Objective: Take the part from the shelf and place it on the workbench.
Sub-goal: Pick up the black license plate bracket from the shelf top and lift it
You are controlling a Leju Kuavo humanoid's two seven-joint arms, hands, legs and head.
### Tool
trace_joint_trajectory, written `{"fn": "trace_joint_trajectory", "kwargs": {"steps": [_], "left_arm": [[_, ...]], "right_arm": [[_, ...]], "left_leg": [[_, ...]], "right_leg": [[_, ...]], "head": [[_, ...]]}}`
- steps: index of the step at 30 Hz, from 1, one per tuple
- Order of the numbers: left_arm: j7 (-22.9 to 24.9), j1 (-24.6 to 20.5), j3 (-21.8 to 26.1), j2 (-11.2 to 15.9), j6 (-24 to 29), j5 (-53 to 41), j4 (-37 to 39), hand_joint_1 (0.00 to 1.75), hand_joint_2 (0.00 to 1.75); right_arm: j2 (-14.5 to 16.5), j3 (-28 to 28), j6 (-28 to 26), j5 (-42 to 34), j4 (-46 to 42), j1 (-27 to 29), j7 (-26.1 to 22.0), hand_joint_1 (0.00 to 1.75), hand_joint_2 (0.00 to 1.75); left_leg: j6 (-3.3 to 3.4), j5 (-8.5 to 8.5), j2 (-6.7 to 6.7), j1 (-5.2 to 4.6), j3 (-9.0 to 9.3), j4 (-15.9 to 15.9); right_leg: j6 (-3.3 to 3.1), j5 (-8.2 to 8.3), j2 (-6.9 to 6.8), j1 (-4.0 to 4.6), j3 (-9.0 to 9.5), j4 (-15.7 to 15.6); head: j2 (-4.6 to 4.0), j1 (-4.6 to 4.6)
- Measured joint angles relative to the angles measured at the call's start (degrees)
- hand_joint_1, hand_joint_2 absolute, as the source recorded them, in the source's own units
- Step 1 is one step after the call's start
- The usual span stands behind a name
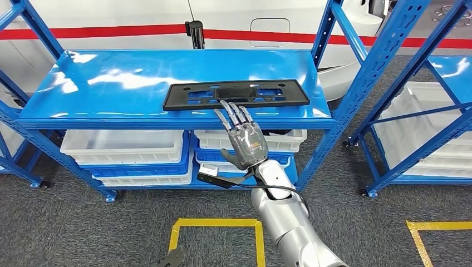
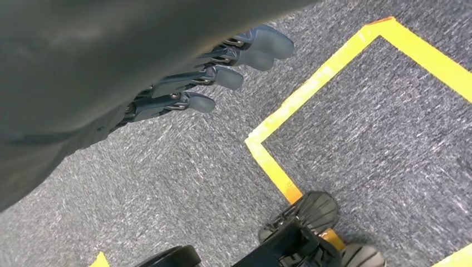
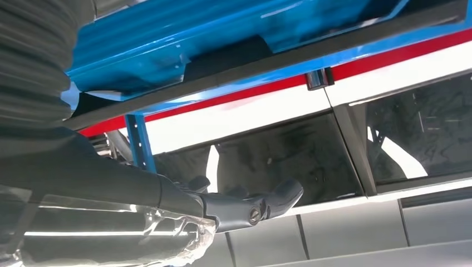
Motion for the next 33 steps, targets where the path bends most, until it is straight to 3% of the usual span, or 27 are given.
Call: {"fn": "trace_joint_trajectory", "kwargs": {"steps": [2,5,7,8,10,11,12,13,14,15,17,19,22,24,26,27,28,29,30,32,33], "left_arm": [[-0.1,0.0,0.0,0.0,0.0,0.0,0.0,0.0,0.0],[0.0,0.0,0.0,0.0,0.0,0.0,0.0,0.0,0.0],[0.0,0.0,0.0,0.0,0.1,0.0,0.0,0.0,0.0],[0.1,0.0,0.0,0.0,0.2,0.0,0.0,0.0,0.0],[0.1,0.0,0.0,-0.1,0.3,0.0,0.0,0.0,0.0],[0.1,0.1,0.0,-0.1,0.4,0.0,0.0,0.0,0.0],[0.1,0.1,0.1,-0.1,0.5,0.0,0.1,0.0,0.0],[0.1,0.2,0.1,-0.1,0.6,0.0,0.1,0.0,0.0],[0.1,0.2,0.1,-0.1,0.6,0.0,0.1,0.0,0.0],[0.0,0.2,0.1,-0.1,0.7,0.0,0.1,0.0,0.0],[-0.1,0.2,0.2,-0.1,0.8,0.0,0.0,0.0,0.0],[-0.2,0.2,0.3,-0.1,0.8,-0.1,0.0,0.0,0.0],[-0.1,0.2,0.5,-0.2,0.8,-0.2,0.0,0.0,0.0],[-0.1,0.1,0.6,-0.3,0.8,-0.2,0.0,0.0,0.0],[0.0,0.1,0.6,-0.3,0.8,-0.2,0.0,0.0,0.0],[0.0,0.1,0.6,-0.3,0.8,-0.2,0.0,0.0,0.0],[0.1,0.1,0.7,-0.3,0.8,-0.2,0.0,0.0,0.0],[0.1,0.1,0.7,-0.3,0.8,-0.2,0.0,0.0,0.0],[0.1,0.1,0.7,-0.3,0.8,-0.2,0.0,0.0,0.0],[0.1,0.1,0.7,-0.3,0.8,-0.2,0.0,0.0,0.0],[0.1,0.1,0.7,-0.3,0.8,-0.2,0.0,0.0,0.0]], "right_arm": [[0.0,0.0,0.0,0.1,0.0,-0.1,0.0,0.0,1.75],[0.0,-0.1,0.0,0.2,0.1,0.0,0.0,0.0,1.75],[0.1,-0.1,0.0,0.2,0.1,-0.1,0.0,0.0,1.75],[0.2,-0.2,0.0,0.2,0.1,-0.1,-0.1,0.0,1.75],[0.3,-0.2,0.0,0.2,0.2,-0.1,-0.1,0.0,1.75],[0.3,-0.2,0.0,0.2,0.3,0.0,-0.1,0.0,1.75],[0.3,-0.2,0.0,0.2,0.5,0.0,-0.1,0.0,1.75],[0.3,-0.3,0.0,0.2,0.6,0.1,-0.1,0.0,1.75],[0.4,-0.3,0.0,0.2,0.7,0.1,-0.1,0.0,1.75],[0.4,-0.3,0.0,0.1,0.7,0.1,-0.2,0.0,1.75],[0.5,-0.4,0.0,-0.1,0.7,0.0,-0.4,0.0,1.75],[0.6,-0.5,0.0,-0.3,0.7,0.0,-0.7,0.0,1.75],[0.5,-0.6,0.0,-0.6,0.8,0.0,-1.0,0.0,1.75],[0.4,-0.9,0.0,-0.8,0.9,-0.1,-1.2,0.0,1.75],[0.2,-1.2,0.0,-0.9,1.2,0.0,-1.2,0.0,1.75],[0.1,-1.3,0.0,-0.9,1.4,0.2,-1.2,0.0,1.75],[0.0,-1.4,0.0,-0.9,1.5,0.3,-1.2,0.0,1.75],[-0.1,-1.4,0.0,-0.9,1.6,0.3,-1.2,0.0,1.75],[-0.1,-1.4,0.0,-1.0,1.7,0.3,-1.2,0.0,1.75],[-0.1,-1.4,0.0,-1.0,1.7,0.1,-1.2,0.0,1.75],[-0.1,-1.4,0.0,-1.0,1.8,0.1,-1.2,0.0,1.75]], "left_leg": [[-0.58,-0.49,-0.06,-0.25,-0.34,0.7],[-1.27,-0.86,0.01,-0.11,-0.85,1.2],[-2.12,-2.12,0.06,0.24,-1.57,3.0],[-2.64,-3.48,0.07,0.48,-2.61,5.4],[-3.51,-7.13,0.08,1.04,-6.42,13.2],[-3.78,-8.37,0.09,1.3,-8.36,16.8],[-3.97,-8.59,0.09,1.53,-9.64,18.9],[-4.05,-7.48,0.1,1.74,-9.72,18.4],[-4.06,-5.34,0.11,1.92,-8.58,15.6],[-3.97,-2.78,0.11,2.05,-6.64,11.2],[-3.63,0.15,0.09,1.93,-3.23,3.8],[-3.12,0.3,0.04,1.57,-2.5,1.9],[-1.71,1.03,0.12,1.51,-2.53,1.2],[-0.92,1.53,0.2,1.52,-2.53,0.7],[-0.58,1.67,0.16,1.18,-2.8,0.7],[-0.49,1.71,0.13,1.02,-2.89,0.7],[-0.45,1.75,0.08,0.87,-2.93,0.8],[-0.43,1.76,0.03,0.74,-2.93,0.8],[-0.45,1.75,-0.01,0.63,-2.92,0.9],[-0.67,1.64,-0.03,0.31,-3.02,1.1],[-0.85,1.59,-0.02,0.19,-3.13,1.2]], "right_leg": [[-0.23,2.83,-0.03,0.1,2.56,-6.4],[-0.95,3.41,0.15,0.04,2.88,-7.5],[-1.38,3.49,0.29,-0.26,3.0,-7.7],[-1.62,3.5,0.32,-0.44,3.08,-7.7],[-1.87,3.45,0.34,-0.39,3.12,-7.7],[-1.88,3.43,0.34,-0.37,3.12,-7.7],[-1.89,3.42,0.35,-0.37,3.14,-7.7],[-1.89,3.41,0.4,-0.37,3.2,-7.7],[-1.87,3.4,0.46,-0.39,3.31,-7.7],[-1.86,3.39,0.54,-0.4,3.43,-7.7],[-1.76,3.38,0.65,-0.11,3.44,-7.7],[-1.37,3.48,0.66,0.13,3.22,-7.7],[-0.63,3.03,0.52,0.22,2.43,-6.9],[-1.07,0.36,0.4,0.28,-0.31,-1.5],[-1.52,-2.9,0.38,0.27,-4.26,6.8],[-1.43,-3.64,0.38,0.28,-5.45,9.4],[-1.16,-3.42,0.37,0.29,-5.46,9.6],[-0.8,-2.29,0.36,0.29,-4.16,7.1],[-0.51,-0.66,0.32,0.3,-1.81,2.7],[-0.58,1.91,0.22,0.39,2.32,-5.2],[-0.83,2.51,0.2,0.45,3.32,-7.2]], "head": [[0.0,-0.09],[0.0,-0.15],[0.0,-0.33],[0.0,-0.47],[0.0,-0.72],[0.0,-0.73],[0.0,-0.74],[0.0,-0.75],[0.0,-0.75],[0.0,-0.75],[0.0,-0.72],[0.0,-0.69],[0.0,-0.65],[0.0,-0.52],[0.0,-0.36],[0.0,-0.33],[0.0,-0.25],[0.0,-0.22],[0.0,-0.19],[0.0,-0.26],[0.0,-0.3]]}}
